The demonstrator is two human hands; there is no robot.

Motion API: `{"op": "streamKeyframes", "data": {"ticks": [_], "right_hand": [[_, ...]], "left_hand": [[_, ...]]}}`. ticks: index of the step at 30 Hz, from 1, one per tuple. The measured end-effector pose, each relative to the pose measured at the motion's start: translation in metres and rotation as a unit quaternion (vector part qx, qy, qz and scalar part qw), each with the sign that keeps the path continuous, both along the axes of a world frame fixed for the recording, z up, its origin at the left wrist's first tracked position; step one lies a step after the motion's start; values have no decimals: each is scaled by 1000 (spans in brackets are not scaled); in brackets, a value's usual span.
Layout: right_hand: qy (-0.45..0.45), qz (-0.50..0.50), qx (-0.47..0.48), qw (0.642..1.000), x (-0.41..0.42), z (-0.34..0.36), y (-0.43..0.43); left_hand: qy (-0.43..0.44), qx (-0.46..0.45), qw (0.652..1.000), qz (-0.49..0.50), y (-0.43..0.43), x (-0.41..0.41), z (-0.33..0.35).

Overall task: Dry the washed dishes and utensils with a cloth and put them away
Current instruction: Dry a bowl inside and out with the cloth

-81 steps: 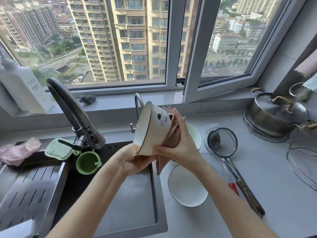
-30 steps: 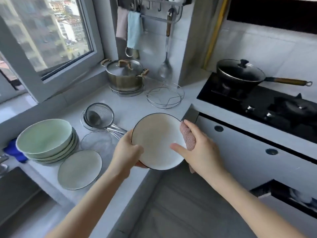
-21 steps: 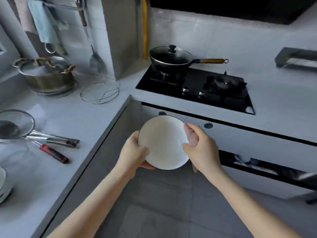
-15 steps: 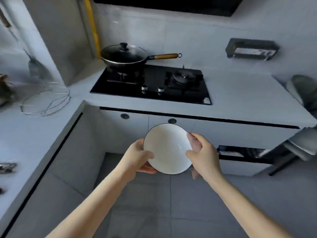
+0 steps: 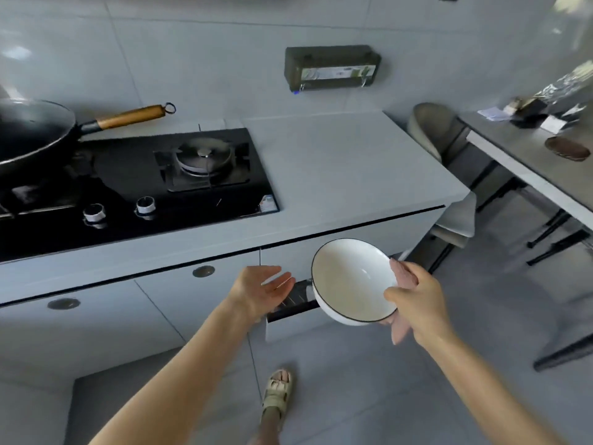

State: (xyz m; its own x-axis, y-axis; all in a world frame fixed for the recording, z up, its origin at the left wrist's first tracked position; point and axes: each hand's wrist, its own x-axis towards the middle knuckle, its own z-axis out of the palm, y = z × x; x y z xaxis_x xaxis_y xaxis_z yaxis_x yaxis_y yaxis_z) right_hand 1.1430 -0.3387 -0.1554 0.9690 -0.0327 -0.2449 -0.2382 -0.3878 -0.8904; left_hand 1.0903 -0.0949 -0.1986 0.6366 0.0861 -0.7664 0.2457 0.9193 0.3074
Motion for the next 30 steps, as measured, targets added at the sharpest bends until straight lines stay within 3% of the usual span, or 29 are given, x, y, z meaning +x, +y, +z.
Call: {"op": "streamKeyframes", "data": {"ticks": [4,9,12,15,16,19,24,30], "right_hand": [[-2,-40,-42,998,77,-10,-4],[6,-68,-51,996,153,-21,-11],[19,-57,-92,994,184,-24,-20],[35,-25,-107,993,217,-28,-30],[40,-14,-112,993,228,-30,-34],[40,22,-101,994,259,-34,-42],[32,118,-121,985,300,-37,-63],[17,224,-165,960,327,-38,-81]], "left_hand": [[16,-45,995,87,3,114,-47],[104,153,982,-40,-14,201,-90],[128,238,962,-48,-23,216,-106],[135,111,982,75,-24,233,-112],[107,9,986,131,-22,235,-114],[67,-161,941,289,-22,243,-121],[41,-47,945,322,-56,240,-135],[166,46,937,304,-88,220,-138]]}}
